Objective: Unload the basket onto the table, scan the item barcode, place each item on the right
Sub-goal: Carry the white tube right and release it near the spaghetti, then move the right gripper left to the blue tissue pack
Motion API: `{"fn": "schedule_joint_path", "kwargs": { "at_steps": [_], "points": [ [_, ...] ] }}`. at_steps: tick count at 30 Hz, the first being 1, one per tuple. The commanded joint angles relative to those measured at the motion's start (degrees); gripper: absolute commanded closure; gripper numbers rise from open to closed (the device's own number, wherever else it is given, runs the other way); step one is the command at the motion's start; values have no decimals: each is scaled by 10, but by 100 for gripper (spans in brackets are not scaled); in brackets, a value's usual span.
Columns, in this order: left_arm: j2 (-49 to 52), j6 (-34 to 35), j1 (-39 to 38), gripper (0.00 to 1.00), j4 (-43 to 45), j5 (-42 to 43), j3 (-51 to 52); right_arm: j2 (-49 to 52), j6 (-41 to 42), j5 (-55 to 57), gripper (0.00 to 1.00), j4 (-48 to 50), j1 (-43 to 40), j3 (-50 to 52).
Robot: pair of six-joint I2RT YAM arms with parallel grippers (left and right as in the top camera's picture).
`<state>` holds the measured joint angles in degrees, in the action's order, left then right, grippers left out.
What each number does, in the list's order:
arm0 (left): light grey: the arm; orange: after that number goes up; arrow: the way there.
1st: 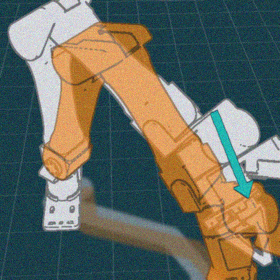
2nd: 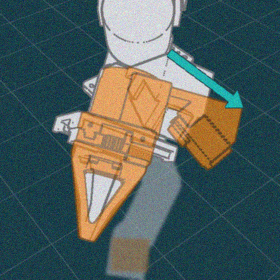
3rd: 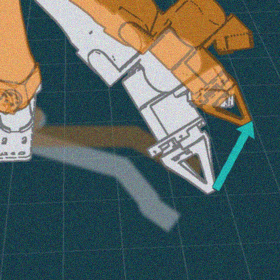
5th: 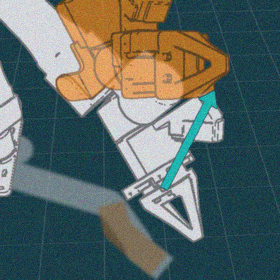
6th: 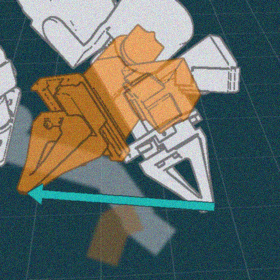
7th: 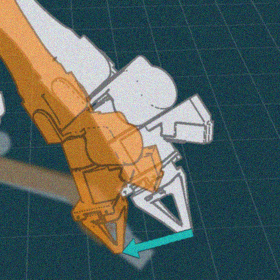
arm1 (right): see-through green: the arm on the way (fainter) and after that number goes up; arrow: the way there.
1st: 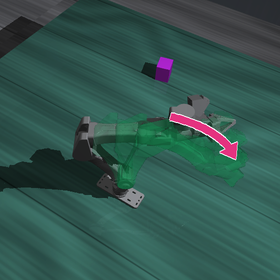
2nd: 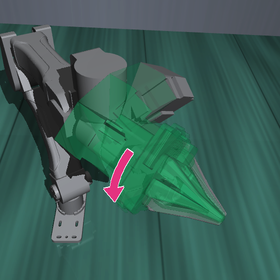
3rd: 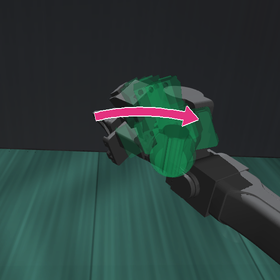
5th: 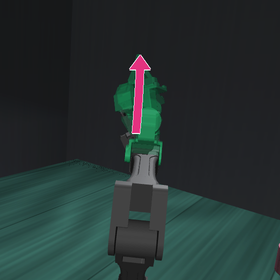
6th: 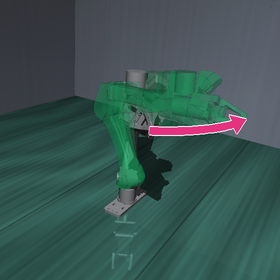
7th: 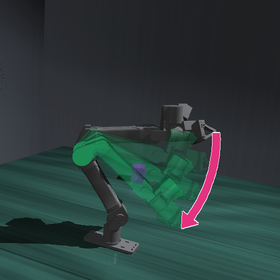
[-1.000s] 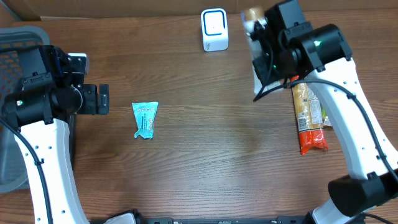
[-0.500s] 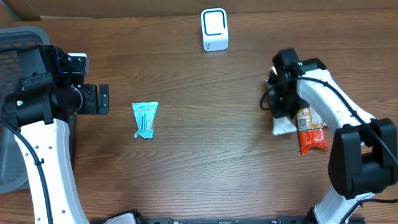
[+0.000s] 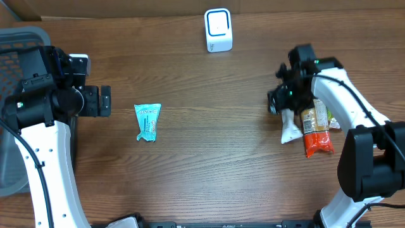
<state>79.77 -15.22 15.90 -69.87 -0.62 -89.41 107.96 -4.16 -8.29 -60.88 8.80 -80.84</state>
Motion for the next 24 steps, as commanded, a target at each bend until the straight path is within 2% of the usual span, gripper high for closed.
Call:
{"fn": "schedule_joint_path", "kwargs": {
  "at_steps": [1, 5, 11, 14, 16, 21, 24],
  "points": [
    [-4, -9, 2, 0, 0, 5, -3, -19, 50, -124, 0, 2, 5, -71],
    [-4, -9, 2, 0, 0, 5, -3, -19, 115, -124, 0, 14, 25, -77],
    [-4, -9, 2, 0, 0, 5, -3, -17, 115, -171, 0, 55, 77, -76],
    [-4, -9, 2, 0, 0, 5, -3, -17, 121, -249, 0, 130, 120, -68],
    [-4, -9, 2, 0, 0, 5, -3, -15, 151, -261, 0, 188, 149, -59],
    [-4, -9, 2, 0, 0, 5, -3, 9, 275, -155, 0, 322, 254, -49],
    [-4, -9, 2, 0, 0, 5, -3, 35, 289, -87, 0, 371, 306, -49]
  ]
}}
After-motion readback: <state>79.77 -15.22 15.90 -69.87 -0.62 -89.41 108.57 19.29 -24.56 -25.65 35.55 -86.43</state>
